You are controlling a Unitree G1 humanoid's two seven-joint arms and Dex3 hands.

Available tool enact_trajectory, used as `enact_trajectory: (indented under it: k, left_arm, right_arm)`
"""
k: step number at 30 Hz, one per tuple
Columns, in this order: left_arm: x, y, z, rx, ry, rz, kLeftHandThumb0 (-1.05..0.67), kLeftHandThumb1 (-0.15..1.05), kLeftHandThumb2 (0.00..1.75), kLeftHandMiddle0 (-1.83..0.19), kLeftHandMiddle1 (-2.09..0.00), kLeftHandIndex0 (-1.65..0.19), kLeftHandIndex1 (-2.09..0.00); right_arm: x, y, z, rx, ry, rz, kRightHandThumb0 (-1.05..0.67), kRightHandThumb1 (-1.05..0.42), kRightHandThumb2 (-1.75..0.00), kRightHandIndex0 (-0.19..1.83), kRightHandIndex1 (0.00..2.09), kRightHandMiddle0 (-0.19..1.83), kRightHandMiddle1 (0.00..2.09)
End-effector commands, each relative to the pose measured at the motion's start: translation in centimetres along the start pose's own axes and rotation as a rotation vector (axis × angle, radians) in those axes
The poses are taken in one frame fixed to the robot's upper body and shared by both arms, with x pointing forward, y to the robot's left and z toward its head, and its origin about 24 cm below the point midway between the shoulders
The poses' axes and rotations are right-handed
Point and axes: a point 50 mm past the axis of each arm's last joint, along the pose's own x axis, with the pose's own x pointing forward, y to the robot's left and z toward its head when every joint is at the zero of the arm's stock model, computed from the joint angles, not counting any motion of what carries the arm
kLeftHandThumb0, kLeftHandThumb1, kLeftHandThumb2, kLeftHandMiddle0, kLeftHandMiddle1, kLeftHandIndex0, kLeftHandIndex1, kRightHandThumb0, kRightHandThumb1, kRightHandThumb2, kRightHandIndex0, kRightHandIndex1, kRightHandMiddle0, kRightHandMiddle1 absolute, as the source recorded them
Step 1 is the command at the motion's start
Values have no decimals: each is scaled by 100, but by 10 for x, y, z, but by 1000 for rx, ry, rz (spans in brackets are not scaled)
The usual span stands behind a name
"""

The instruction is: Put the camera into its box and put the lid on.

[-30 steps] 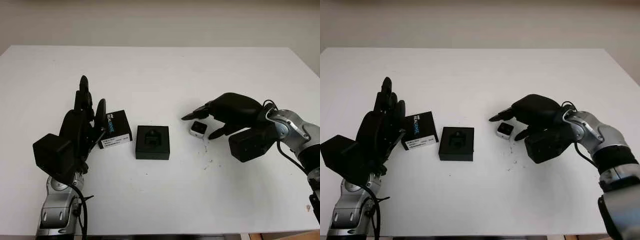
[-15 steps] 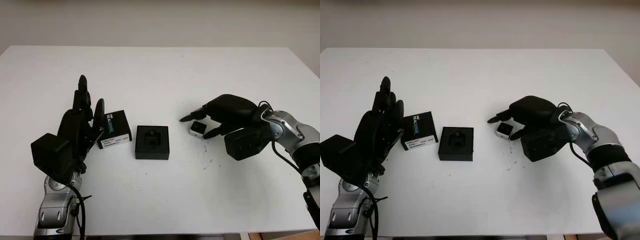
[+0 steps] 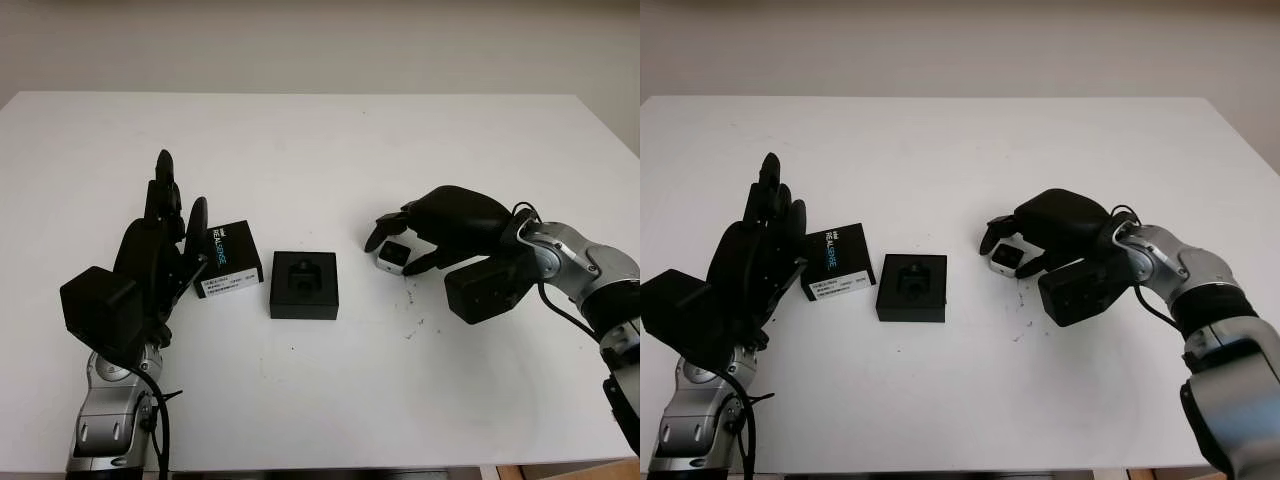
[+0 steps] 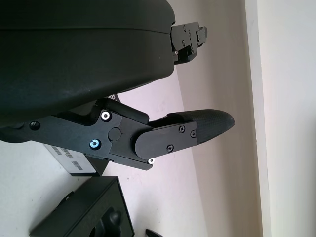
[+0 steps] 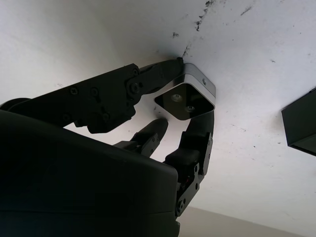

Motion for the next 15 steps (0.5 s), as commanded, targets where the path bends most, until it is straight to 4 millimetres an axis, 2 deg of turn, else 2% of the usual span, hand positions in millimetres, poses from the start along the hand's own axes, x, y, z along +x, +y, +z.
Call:
enact_trajectory:
  k: [1,5,15]
  left_arm:
    - [0,1,5,2,-16,-2,-65,105,59,16,-5,17,-5]
    - [1,2,5,2,-16,-11,-65,105,59,17,-5,18,-5]
    - [0,3,6,22,-18,-7,-65,105,60,17,-5,18,-5]
  right_arm:
    - [-1,3,-1,6,4,13,-23,-87,-5,56,49,42,105]
    - [-1,2,-3,6,26,24,-28,-88,-6,52,53,38,110]
    - [0,2,-5,-13,78,73,-33,-89,-5,45,50,32,94]
